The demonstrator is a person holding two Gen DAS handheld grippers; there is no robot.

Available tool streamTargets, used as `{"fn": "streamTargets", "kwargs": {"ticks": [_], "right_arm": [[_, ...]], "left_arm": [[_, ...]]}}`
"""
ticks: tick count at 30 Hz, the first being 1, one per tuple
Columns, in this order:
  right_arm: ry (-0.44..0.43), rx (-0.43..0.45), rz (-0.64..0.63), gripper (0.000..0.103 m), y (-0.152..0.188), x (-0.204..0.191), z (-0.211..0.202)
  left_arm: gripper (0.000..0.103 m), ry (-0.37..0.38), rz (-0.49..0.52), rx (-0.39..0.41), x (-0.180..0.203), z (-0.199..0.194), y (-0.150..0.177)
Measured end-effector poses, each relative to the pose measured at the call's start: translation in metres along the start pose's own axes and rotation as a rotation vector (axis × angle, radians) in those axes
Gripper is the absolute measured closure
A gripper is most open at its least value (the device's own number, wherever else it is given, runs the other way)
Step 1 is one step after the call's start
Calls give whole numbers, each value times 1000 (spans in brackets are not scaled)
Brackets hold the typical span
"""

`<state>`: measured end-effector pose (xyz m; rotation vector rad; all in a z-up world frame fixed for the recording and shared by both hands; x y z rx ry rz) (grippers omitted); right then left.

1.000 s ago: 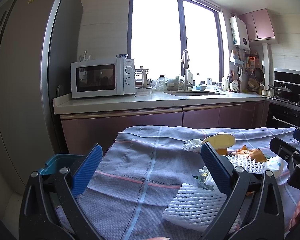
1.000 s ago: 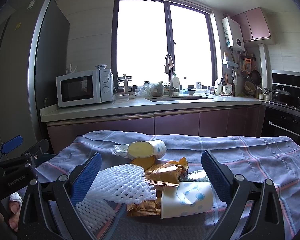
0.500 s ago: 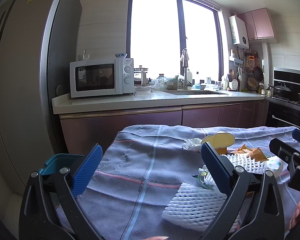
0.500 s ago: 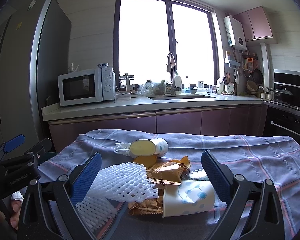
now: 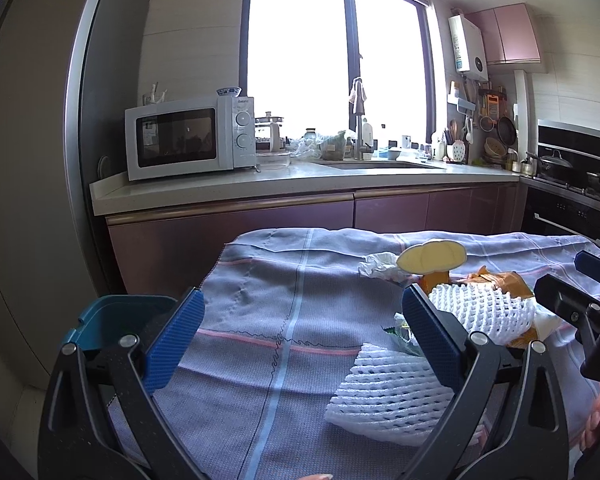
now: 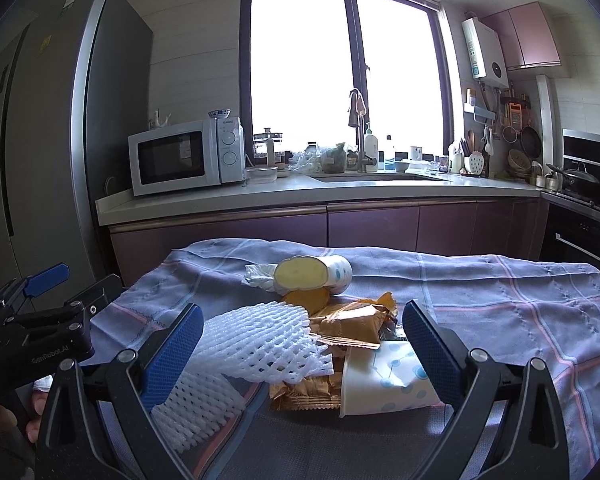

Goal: Collect trash
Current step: 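Close the left gripper on the white foam fruit nets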

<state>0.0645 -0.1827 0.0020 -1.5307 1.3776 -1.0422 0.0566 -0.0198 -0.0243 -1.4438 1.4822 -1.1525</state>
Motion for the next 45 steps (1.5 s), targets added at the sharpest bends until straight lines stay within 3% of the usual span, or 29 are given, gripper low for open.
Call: {"fn": "streamTargets", "kwargs": {"ticks": [11,18,22,26,28,30,32,37,38,42,43,45], "right_arm": [[-117,-134,31,7,20,-14,25],[-165,-200,41,19,29,-21,40],[-173,-220,48,23,32,-20,44],[-187,-229,51,34,33,-20,45],[-198,-231,52,40,34,-21,46],[-211,-236,52,51,34,-23,46],[-226,-240,50,57,34,-25,47],[-275,-243,53,79,33,-31,46],[-286,-245,50,83,33,-33,45],[-301,-245,43,83,31,-39,45],[-289,-241,43,82,30,-38,45],[-286,-239,37,38,29,-40,45]], "left_arm": [[6,123,49,-142,14,15,40],[13,225,16,-280,23,32,65],[15,202,12,-361,18,47,82],[15,192,37,-389,21,52,90],[7,192,38,-392,21,48,91],[7,218,38,-386,24,44,90],[17,233,44,-381,27,41,89],[59,294,35,-430,34,38,97],[62,296,32,-430,34,39,97],[78,314,11,-436,30,39,96],[83,319,3,-437,29,39,95],[88,319,2,-439,27,40,96]]}}
Point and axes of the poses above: each gripper's, at about its wrist camera, not at the fingertips, and z roughly the way its jaws point, x to its right, y to its underside, the point moved 10 cm from there along z, roughly the way its jaws point, and after that the axes turned 6 degrees about -z, right-handed, at the moved point
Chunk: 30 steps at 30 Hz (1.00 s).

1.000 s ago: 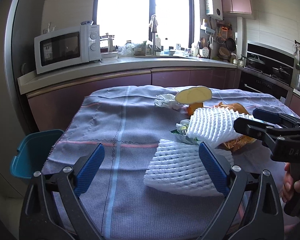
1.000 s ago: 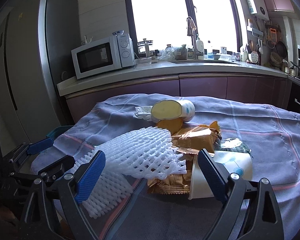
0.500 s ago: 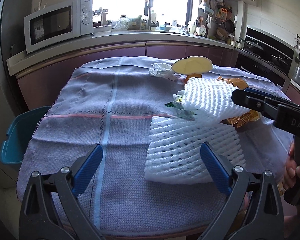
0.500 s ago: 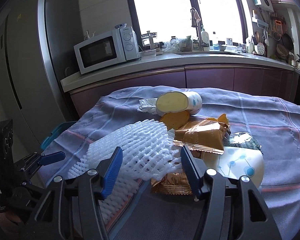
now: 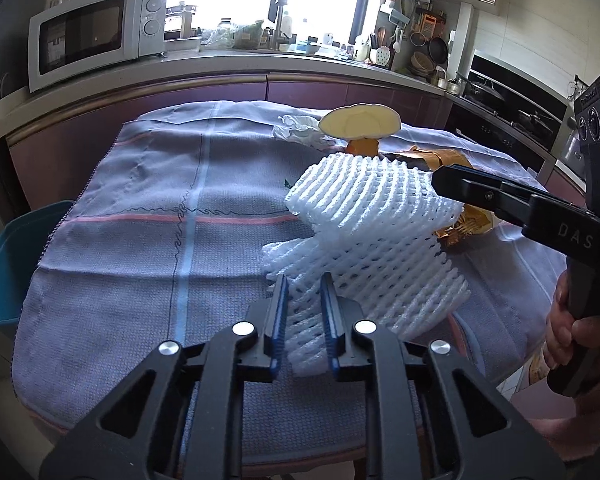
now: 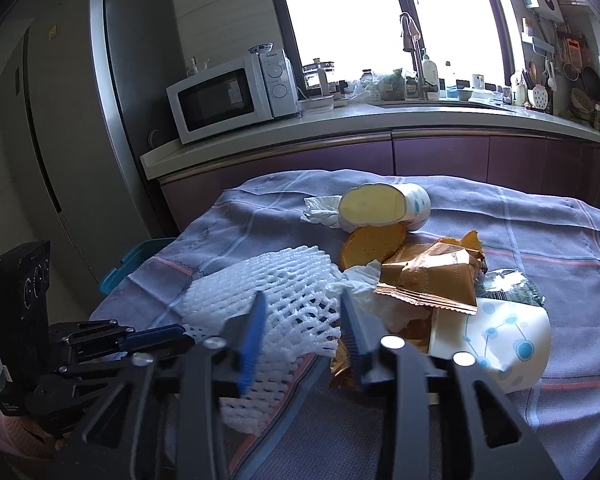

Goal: Collect trash
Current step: 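Close the left gripper on the white foam fruit nets, then carry the foam nets with the left gripper and open it over the teal wastebasket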

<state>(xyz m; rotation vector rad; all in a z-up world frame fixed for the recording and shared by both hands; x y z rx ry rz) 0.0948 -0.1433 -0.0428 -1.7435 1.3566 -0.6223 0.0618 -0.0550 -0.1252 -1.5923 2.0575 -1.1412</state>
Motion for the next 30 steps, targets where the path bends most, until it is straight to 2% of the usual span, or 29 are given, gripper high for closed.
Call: {"fn": "streamTargets", "kwargs": {"ticks": [2,4,5,6,7,9,11,13,14,17,26,30], "right_arm": [[0,-6,-41,36,0,-7,2],[18,-35,-90,36,4,-13,9],[25,-51,-101,39,6,-15,14],[24,-65,-103,42,9,-16,18],[14,-80,-103,54,11,-17,22],[8,-95,-104,78,14,-18,26],[-7,-91,-104,89,13,-21,25],[-13,-74,-105,91,9,-23,22],[-24,-64,-96,93,6,-24,20],[-27,-39,-94,95,-3,-25,14],[-84,40,-96,96,-37,-41,-4],[-140,67,-126,96,-57,-62,-2]], "left_arm": [[88,9,-10,-5,-1,0,1],[84,8,-14,-4,-3,-1,1],[84,5,-13,-3,-3,-1,1],[79,5,-13,-4,-3,-1,2],[67,7,-14,-9,-4,-1,3],[60,15,-20,-14,-5,-3,5],[63,33,-25,-23,-4,-3,7],[80,67,-35,-34,-2,-2,8],[82,70,-32,-28,-2,-2,7],[101,71,-12,-4,1,-8,5],[100,70,-18,98,-14,-46,-15],[100,17,-32,166,-41,-75,-35]]}}
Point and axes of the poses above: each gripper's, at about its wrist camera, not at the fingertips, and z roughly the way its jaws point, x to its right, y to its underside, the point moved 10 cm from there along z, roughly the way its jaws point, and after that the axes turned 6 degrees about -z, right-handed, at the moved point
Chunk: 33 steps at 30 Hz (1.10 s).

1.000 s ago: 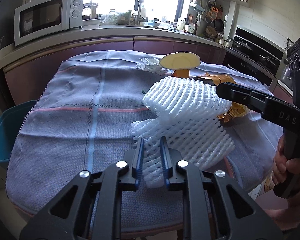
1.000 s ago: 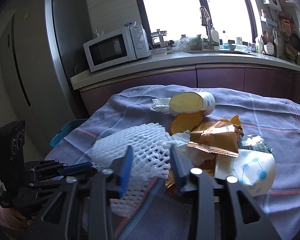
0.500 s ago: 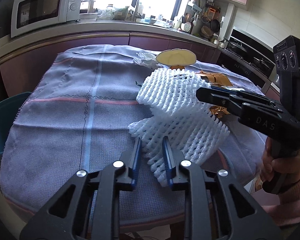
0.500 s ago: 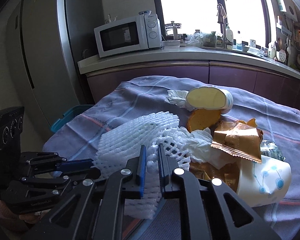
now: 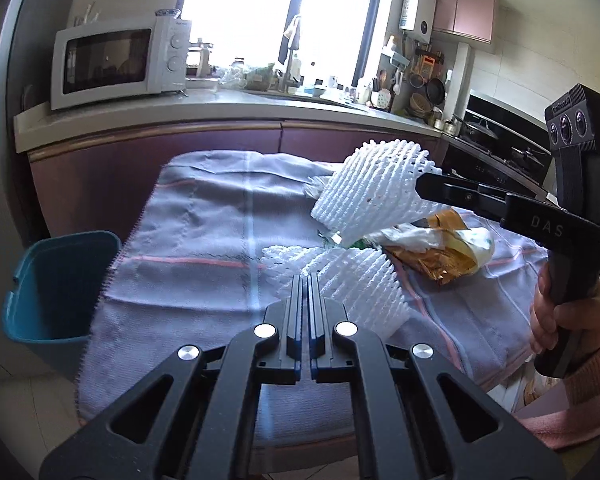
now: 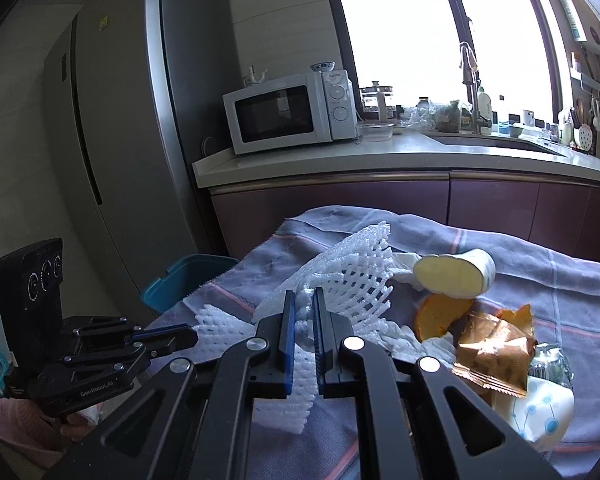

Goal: Collect trash
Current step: 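Carry the foam nets with the left gripper and open it over the teal wastebasket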

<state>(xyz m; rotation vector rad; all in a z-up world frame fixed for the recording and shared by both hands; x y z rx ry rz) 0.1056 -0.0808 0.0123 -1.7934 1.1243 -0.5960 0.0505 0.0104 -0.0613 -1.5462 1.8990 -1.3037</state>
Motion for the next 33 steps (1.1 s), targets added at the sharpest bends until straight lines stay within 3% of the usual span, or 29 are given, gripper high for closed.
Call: {"fn": "streamTargets", "kwargs": {"ticks": [7,15,24,33], "right_arm": [[-149,18,-35,96,-37,-43,40],[-294,-26,-62,96,-62,-104,113],[-358,-176,-91,96,-56,-153,194],[-337,-385,-168,96,-23,-181,262]], "left_arm": [[100,-186,-43,111,-84,-45,-47],[100,-398,-111,143,-194,-67,-74],[100,-514,-171,54,-281,-39,-55],[100,-544,-222,-69,-335,19,-26]]}}
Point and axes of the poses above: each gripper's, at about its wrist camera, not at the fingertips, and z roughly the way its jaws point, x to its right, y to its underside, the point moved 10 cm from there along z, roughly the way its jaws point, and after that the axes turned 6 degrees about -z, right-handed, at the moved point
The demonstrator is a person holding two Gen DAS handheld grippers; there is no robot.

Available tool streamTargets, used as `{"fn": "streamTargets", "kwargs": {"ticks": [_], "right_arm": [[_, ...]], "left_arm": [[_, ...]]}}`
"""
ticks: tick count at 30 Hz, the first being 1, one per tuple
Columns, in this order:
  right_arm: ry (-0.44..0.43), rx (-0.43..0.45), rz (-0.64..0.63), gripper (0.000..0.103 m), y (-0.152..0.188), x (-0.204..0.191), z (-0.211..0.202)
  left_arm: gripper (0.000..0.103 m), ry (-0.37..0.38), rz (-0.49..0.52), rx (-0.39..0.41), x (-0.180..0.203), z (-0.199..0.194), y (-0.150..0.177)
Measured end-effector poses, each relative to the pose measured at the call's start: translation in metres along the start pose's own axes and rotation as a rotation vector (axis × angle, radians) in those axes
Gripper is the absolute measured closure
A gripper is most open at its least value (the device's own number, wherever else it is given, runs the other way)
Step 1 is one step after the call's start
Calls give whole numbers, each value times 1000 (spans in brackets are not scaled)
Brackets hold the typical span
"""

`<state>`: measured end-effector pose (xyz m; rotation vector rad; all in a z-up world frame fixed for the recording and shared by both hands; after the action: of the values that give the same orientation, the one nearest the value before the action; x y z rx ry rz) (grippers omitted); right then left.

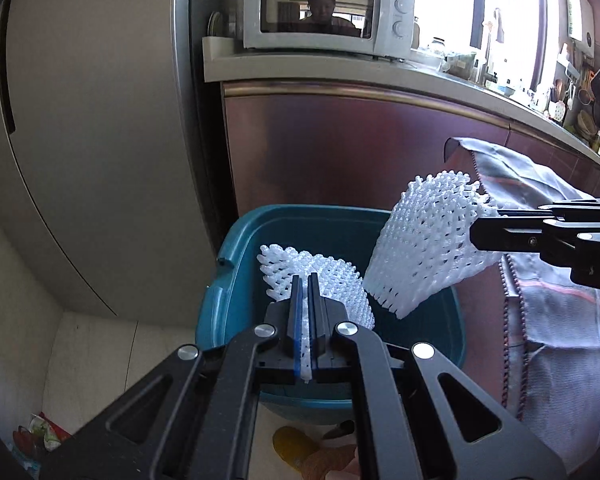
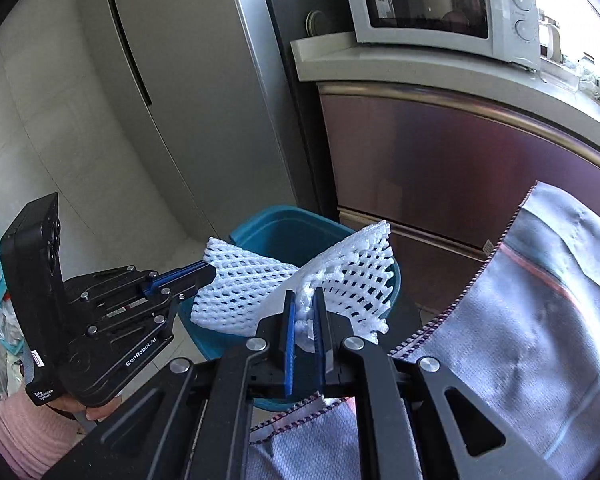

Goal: Collect trash
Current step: 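Carry the foam nets with the left gripper and open it over the teal wastebasket, then return the left gripper to the table and grasp the green-and-white packet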

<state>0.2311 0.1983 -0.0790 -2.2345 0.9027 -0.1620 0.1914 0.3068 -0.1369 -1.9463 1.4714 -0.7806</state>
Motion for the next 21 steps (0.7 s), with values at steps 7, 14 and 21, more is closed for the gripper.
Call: {"fn": "streamTargets", "kwargs": {"ticks": [7,14,21], "right_arm": [[-9,-113,2,89,0,1,41],[-9,-135,28,80,2,5,46],[-1,-52,45,77,13,11,8]], "left_arm": [[97,-9,21,-62,7,39,11],[96,1,16,-83,11,54,17],[86,39,-11,-29,20,24,16]]}}
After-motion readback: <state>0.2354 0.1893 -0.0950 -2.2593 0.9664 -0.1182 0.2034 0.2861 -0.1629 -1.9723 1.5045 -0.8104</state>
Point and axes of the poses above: each gripper's, at about its wrist camera, not at the fingertips, and z roughly the way its jaws point, x to its right, y to its underside, the point moved 10 cm from there along z, roughly the way its jaws point, and after that the axes turned 6 degrees about -z, right-handed, at the moved point
